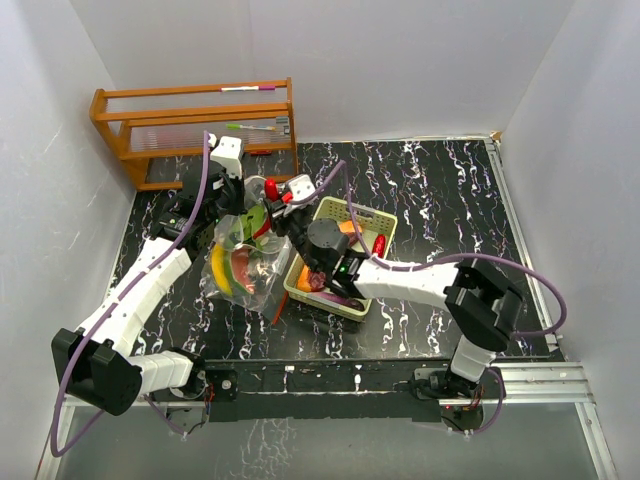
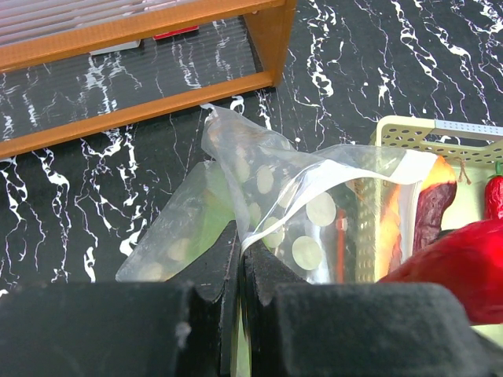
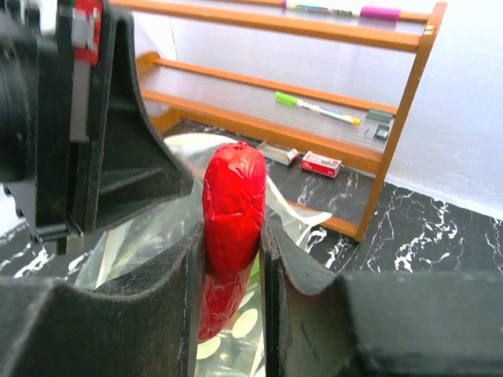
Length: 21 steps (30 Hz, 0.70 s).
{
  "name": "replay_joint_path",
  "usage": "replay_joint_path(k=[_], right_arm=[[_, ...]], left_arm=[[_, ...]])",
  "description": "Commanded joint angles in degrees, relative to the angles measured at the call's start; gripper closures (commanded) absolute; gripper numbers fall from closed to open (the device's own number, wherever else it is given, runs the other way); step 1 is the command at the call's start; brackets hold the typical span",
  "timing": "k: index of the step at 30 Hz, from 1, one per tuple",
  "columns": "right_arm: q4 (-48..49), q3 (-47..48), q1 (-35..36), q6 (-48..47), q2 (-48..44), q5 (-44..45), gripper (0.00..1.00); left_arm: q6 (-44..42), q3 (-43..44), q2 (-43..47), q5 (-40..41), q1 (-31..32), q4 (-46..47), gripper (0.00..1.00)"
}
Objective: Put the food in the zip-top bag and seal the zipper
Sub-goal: Place the fake vegetable in the zipper food storage bag.
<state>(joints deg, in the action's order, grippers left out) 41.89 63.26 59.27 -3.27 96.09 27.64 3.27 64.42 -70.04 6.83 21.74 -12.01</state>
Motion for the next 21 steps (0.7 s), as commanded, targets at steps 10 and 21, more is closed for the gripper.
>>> replay_joint_path(k=[10, 21], right_arm=[[-8.91, 11.46, 1.73, -2.10, 7.00, 2.21, 0.35], [-16.00, 6.52, 1.73, 0.63, -4.67, 4.23, 0.31]], left_arm=[[0.48, 0.35, 1.34, -0.49, -0.29, 1.91, 1.00], [0.43, 0.33, 1.49, -0.33, -0.29, 2.08, 1.00]])
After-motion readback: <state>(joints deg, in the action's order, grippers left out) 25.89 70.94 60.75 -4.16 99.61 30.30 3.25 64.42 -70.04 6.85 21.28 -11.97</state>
